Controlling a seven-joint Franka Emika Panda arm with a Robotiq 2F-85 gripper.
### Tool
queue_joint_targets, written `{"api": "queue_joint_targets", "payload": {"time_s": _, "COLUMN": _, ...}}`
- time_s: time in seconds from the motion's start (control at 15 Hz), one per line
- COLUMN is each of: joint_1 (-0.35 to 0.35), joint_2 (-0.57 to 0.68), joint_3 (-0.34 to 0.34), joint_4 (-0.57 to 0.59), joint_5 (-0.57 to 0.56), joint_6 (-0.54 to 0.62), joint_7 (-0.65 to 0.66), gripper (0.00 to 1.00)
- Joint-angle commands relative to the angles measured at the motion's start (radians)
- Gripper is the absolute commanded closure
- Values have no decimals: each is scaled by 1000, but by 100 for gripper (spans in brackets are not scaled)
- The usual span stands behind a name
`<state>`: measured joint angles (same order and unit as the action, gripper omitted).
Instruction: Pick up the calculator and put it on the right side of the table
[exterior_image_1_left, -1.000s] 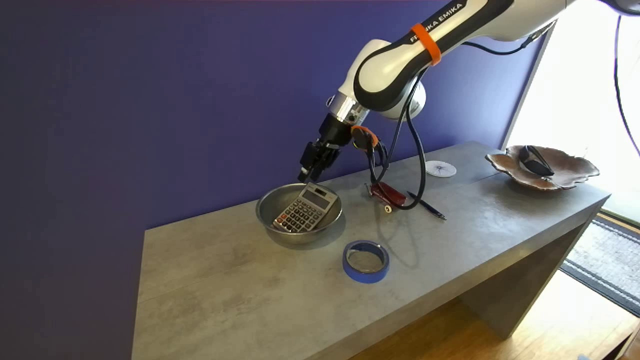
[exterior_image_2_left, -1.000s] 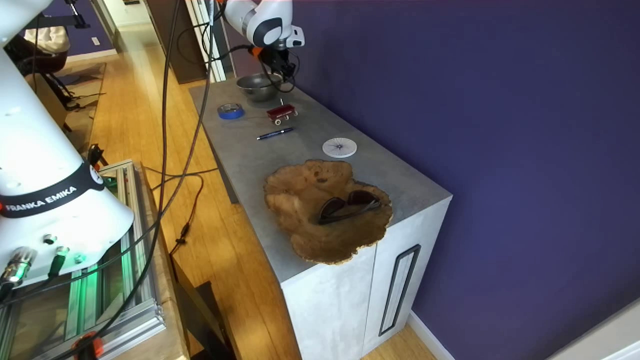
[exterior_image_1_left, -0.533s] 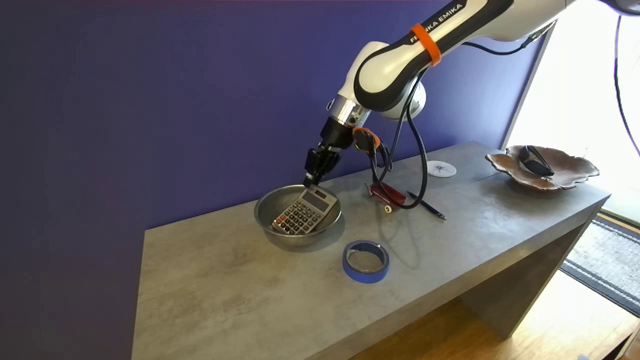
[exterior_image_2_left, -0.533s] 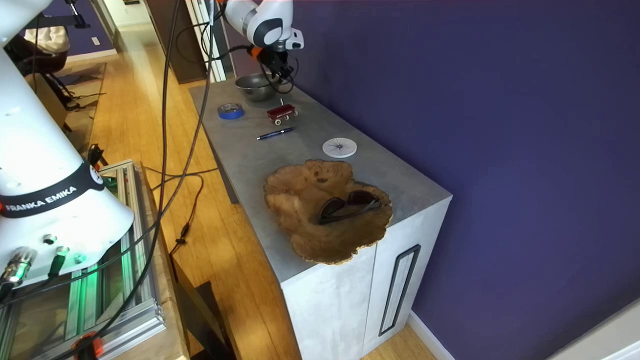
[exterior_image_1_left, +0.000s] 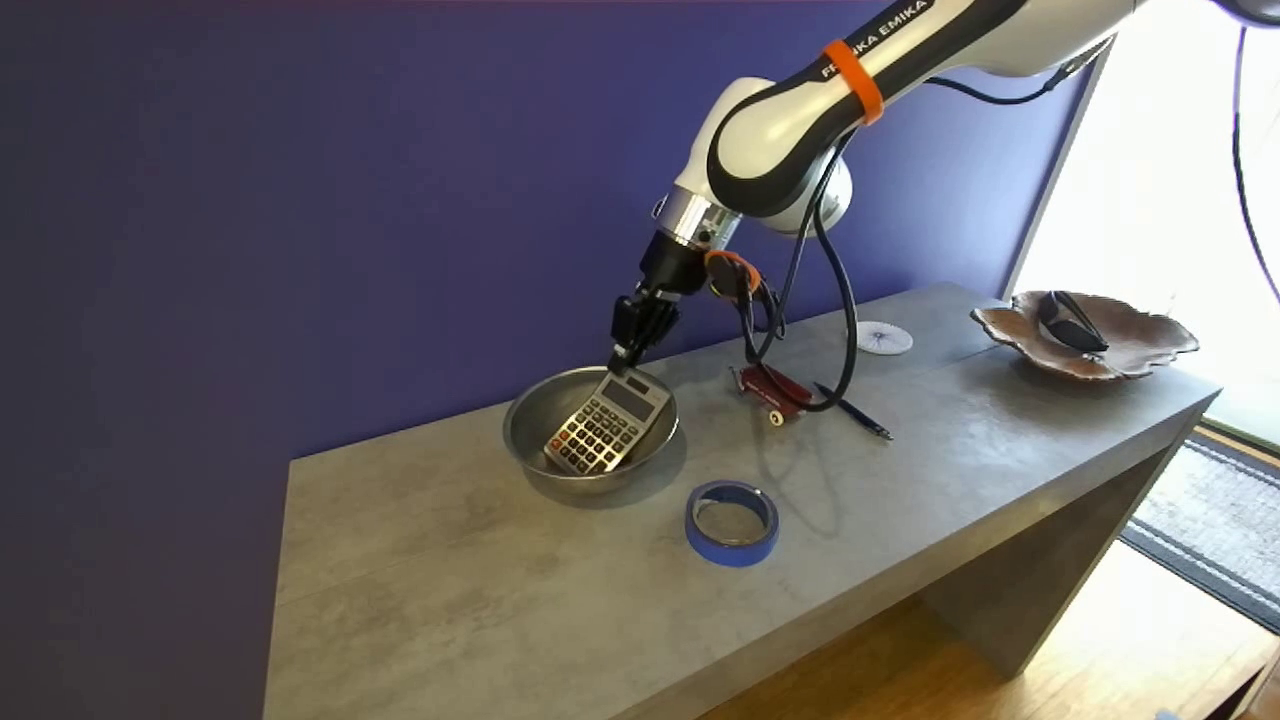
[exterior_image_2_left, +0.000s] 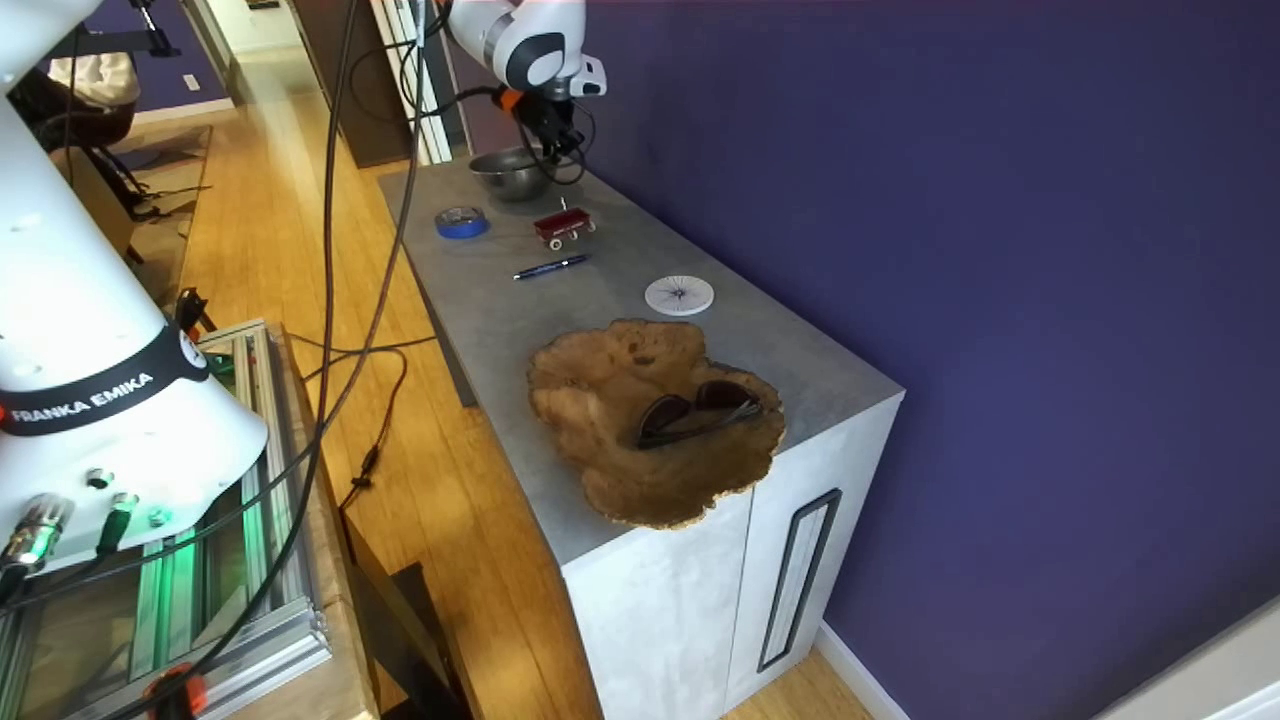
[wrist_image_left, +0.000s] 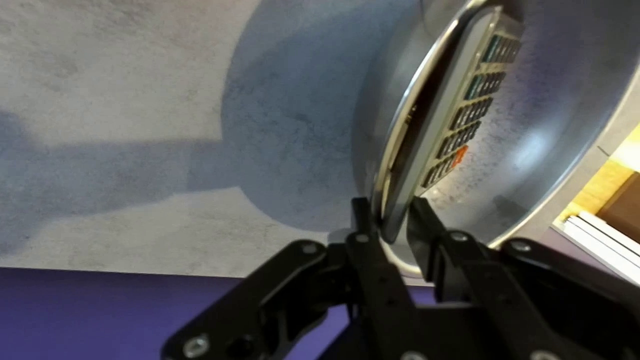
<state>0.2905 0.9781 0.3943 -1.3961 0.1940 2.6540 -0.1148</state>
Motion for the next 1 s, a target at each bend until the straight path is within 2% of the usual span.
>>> {"api": "queue_joint_targets", "payload": {"time_s": 0.0, "joint_1": 10, "joint_2": -27, "joint_3": -14, "joint_4": -6, "joint_5": -9, "joint_6": -27, "joint_7": 23, "gripper": 94}}
{"api": "queue_joint_targets", "payload": {"time_s": 0.27, "joint_1": 1, "joint_2": -50, "joint_3": -10, "joint_4": -17, "joint_5": 0, "joint_6": -51, "joint_7": 28, "gripper": 94}}
{"api": "queue_joint_targets", "payload": {"time_s": 0.6, "joint_1": 35, "joint_2": -98, "joint_3": -83, "joint_4": -33, "joint_5": -46, "joint_6": 5, "joint_7": 54, "gripper": 95}}
{"api": "queue_joint_targets", "payload": {"time_s": 0.67, "joint_1": 54, "joint_2": -105, "joint_3": -114, "joint_4": -32, "joint_5": -70, "joint_6": 5, "joint_7": 66, "gripper": 95}}
{"api": "queue_joint_targets", "payload": {"time_s": 0.73, "joint_1": 70, "joint_2": -103, "joint_3": -140, "joint_4": -24, "joint_5": -97, "joint_6": -18, "joint_7": 70, "gripper": 95}}
{"api": "queue_joint_targets", "payload": {"time_s": 0.8, "joint_1": 56, "joint_2": -89, "joint_3": -113, "joint_4": -14, "joint_5": -80, "joint_6": -50, "joint_7": 63, "gripper": 95}}
{"api": "queue_joint_targets", "payload": {"time_s": 0.93, "joint_1": 58, "joint_2": -83, "joint_3": -114, "joint_4": -9, "joint_5": -63, "joint_6": -122, "joint_7": 101, "gripper": 95}}
